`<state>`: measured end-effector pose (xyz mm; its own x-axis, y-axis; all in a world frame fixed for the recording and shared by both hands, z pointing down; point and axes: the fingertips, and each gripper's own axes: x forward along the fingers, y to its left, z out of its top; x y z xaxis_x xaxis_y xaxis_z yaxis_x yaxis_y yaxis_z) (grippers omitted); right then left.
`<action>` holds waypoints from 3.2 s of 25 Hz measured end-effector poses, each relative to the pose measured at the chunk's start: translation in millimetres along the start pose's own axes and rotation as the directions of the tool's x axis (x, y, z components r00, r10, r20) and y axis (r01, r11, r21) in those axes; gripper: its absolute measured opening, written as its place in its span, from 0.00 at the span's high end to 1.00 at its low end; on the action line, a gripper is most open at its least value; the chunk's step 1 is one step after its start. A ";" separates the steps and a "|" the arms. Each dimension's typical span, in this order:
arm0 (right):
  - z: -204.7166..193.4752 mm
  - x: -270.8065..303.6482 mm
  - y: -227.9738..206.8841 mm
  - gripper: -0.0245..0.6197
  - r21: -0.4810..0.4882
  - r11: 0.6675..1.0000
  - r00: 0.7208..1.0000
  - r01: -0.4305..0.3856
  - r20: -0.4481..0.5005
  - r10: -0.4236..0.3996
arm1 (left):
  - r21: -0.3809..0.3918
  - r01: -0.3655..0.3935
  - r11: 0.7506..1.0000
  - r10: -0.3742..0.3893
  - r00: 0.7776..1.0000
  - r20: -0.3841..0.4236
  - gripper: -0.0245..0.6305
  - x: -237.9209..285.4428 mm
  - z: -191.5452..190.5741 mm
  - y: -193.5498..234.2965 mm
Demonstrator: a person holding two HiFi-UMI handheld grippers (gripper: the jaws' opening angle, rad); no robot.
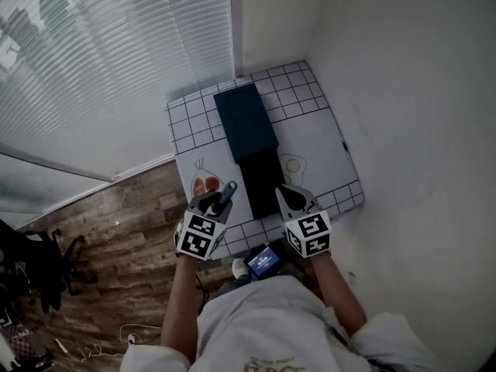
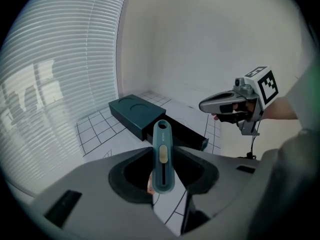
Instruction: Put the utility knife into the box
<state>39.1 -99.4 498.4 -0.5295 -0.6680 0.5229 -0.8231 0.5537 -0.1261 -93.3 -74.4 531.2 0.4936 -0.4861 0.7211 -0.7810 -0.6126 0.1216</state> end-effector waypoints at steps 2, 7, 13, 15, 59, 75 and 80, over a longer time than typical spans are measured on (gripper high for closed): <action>-3.8 -6.5 -9.4 0.95 0.012 1.000 1.000 0.024 0.004 -0.024 | 0.023 0.018 1.000 -0.018 1.000 0.000 0.76 6.9 6.8 -6.7; -12.5 -22.2 -32.3 0.95 0.044 0.995 0.996 0.085 0.006 -0.086 | 0.088 0.074 0.993 -0.074 0.997 -0.003 0.76 26.6 27.0 -24.7; -17.5 -32.3 -52.9 0.95 0.074 0.988 0.991 0.135 0.006 -0.135 | 0.148 0.133 0.980 -0.132 0.991 -0.018 0.76 47.8 45.5 -44.3; -18.5 -34.0 -55.9 0.95 0.080 0.987 0.990 0.142 0.005 -0.143 | 0.166 0.149 0.975 -0.147 0.989 -0.027 0.76 52.4 48.0 -51.1; -73.9 41.3 -76.2 0.95 0.154 0.986 0.986 0.066 -0.162 -0.041 | 0.344 0.202 0.917 -0.069 0.930 -0.362 0.76 155.3 3.8 -48.5; -82.5 45.0 -81.1 0.95 0.171 0.983 0.983 0.068 -0.183 -0.037 | 0.377 0.285 0.881 -0.089 0.884 -0.460 0.75 167.8 -11.2 -61.5; -83.6 45.5 -80.5 0.95 0.168 0.983 0.983 0.073 -0.180 -0.042 | 0.392 0.275 0.878 -0.066 0.880 -0.470 0.74 169.0 -12.1 -60.7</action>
<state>98.5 -132.8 602.8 -0.4485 -0.5906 0.6708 -0.8823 0.4122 -0.2271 32.9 -111.8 654.0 0.3057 -0.0944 0.9474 -0.3998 -0.9158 0.0377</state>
